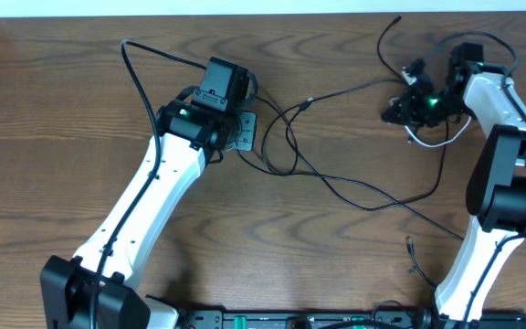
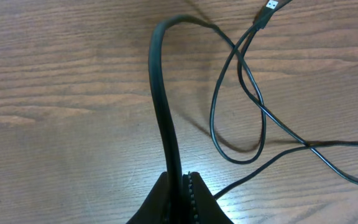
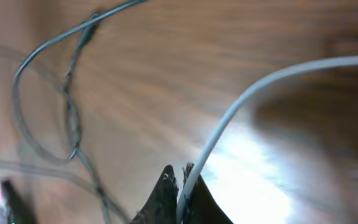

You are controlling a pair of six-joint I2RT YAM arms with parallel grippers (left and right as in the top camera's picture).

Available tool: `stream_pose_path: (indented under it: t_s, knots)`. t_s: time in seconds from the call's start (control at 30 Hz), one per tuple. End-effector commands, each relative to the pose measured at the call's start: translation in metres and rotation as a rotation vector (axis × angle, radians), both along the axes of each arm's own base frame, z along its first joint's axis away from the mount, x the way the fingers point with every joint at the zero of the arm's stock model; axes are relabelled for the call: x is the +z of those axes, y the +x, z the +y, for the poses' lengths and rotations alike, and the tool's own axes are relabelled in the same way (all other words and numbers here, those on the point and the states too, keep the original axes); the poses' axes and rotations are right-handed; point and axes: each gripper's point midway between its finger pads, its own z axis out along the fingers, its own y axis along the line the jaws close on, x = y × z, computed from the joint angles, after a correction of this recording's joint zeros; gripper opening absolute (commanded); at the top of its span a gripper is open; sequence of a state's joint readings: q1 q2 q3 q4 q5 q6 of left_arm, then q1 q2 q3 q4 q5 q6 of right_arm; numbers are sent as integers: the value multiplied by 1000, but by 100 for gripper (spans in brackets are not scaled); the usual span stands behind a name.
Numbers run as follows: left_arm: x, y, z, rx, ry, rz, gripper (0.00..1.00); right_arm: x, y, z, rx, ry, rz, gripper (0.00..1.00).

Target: Untangle cables

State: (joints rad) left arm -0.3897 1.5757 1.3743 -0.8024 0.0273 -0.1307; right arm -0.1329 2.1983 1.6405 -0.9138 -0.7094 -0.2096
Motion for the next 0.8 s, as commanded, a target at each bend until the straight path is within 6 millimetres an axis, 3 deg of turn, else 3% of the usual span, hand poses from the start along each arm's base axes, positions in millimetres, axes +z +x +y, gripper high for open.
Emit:
stream_pose_path:
  t_s: [0.0,0.17,0.3,0.37,0.47,0.57,0.67,0.7,0.77]
  knots:
    - [0,3,0,5,-1,-3,7,52,-12,43,190,61,-156,1]
    - [0,3,0,5,-1,-3,8,85,-17,61,237,75,-232,1]
    - [0,3,0,5,-1,-3,7,128,-7,46,182,69,-330,1]
    - [0,3,0,5,-1,-3,7,151,7,18,84,7,-379,1]
    - [0,3,0,5,-1,-2,7,183,30,-43,-125,-120,-440,1]
    - [0,3,0,5,-1,-3,7,214,47,-120,-352,-249,-506,1]
    - [0,3,0,5,-1,-2,8,222,47,-177,-491,-335,-527,1]
    - [0,3,0,5,-1,-3,8,215,42,-198,-525,-356,-507,1]
    - [0,3,0,5,-2,-4,8,199,34,-211,-538,-374,-451,1]
